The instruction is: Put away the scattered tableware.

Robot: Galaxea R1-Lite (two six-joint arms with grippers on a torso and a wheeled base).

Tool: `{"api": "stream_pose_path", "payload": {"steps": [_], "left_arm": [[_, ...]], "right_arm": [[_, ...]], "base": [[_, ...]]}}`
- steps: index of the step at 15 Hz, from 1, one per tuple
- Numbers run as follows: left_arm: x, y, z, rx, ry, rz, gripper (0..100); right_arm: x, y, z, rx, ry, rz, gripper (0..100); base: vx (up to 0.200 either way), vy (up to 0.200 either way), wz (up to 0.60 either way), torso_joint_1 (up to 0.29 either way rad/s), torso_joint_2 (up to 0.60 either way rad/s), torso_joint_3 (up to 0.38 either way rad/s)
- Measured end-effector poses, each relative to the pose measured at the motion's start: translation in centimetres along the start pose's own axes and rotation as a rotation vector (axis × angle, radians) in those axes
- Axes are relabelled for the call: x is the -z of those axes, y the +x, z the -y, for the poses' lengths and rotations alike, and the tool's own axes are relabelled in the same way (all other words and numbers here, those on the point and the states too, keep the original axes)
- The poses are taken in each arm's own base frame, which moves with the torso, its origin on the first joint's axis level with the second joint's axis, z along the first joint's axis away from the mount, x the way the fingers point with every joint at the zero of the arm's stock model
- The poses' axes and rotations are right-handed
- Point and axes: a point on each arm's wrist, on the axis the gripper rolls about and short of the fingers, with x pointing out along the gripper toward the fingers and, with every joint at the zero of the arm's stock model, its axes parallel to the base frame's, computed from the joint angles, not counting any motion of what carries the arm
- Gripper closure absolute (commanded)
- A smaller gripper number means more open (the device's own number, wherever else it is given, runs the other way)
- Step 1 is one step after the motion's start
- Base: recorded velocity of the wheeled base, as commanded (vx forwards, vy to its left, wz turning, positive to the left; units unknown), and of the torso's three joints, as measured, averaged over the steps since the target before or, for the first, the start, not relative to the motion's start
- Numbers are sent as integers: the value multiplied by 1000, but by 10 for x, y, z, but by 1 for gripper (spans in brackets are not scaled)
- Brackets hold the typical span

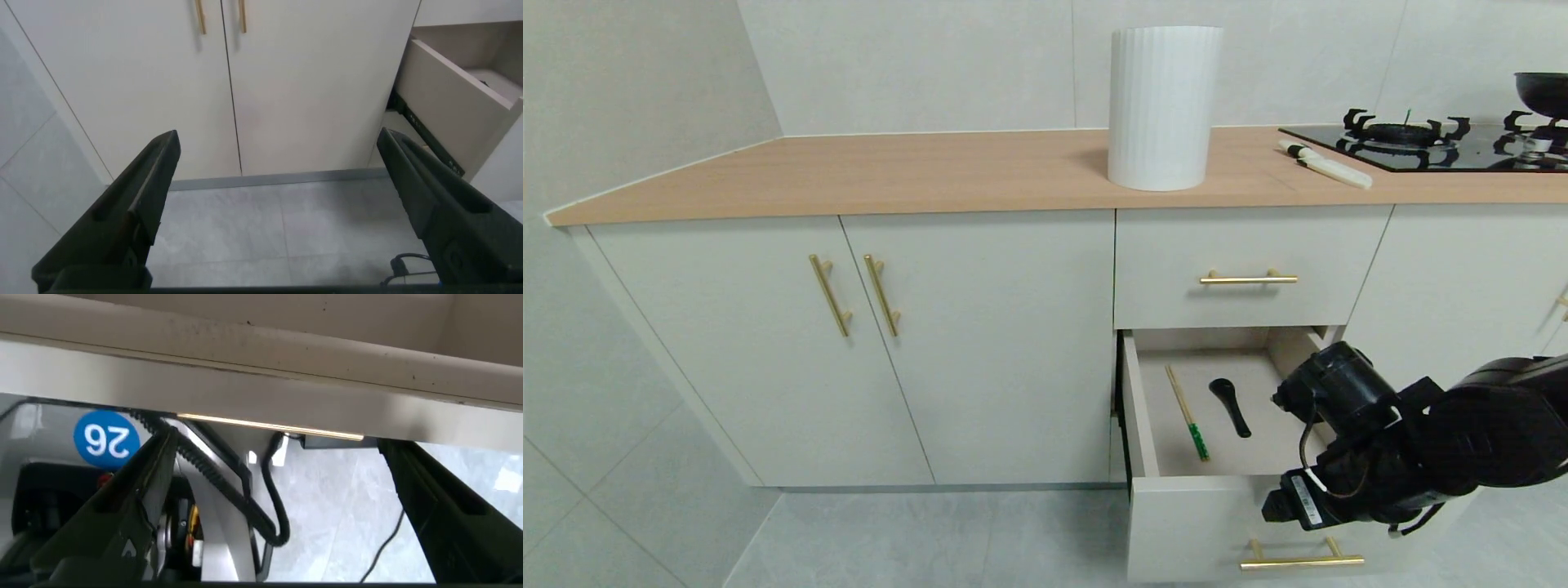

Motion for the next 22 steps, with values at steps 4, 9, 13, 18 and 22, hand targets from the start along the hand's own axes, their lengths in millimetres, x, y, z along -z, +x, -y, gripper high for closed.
{"api": "stream_pose_path", "payload": {"steps": [4,9,13,18,22], "left_arm": [[0,0,0,0,0,0,0],[0,0,0,0,0,0,0],[0,0,0,0,0,0,0],[0,0,0,0,0,0,0],[0,0,0,0,0,0,0]], "right_arm": [[-31,9,-2,-3,13,52,0],[-48,26,2,6,46,61,0],[-54,33,4,6,69,88,0],[-61,45,5,-2,99,150,0],[-66,61,7,1,121,189,0]], "base": [[0,0,0,0,0,0],[0,0,0,0,0,0],[0,0,0,0,0,0],[0,0,0,0,0,0],[0,0,0,0,0,0]]}}
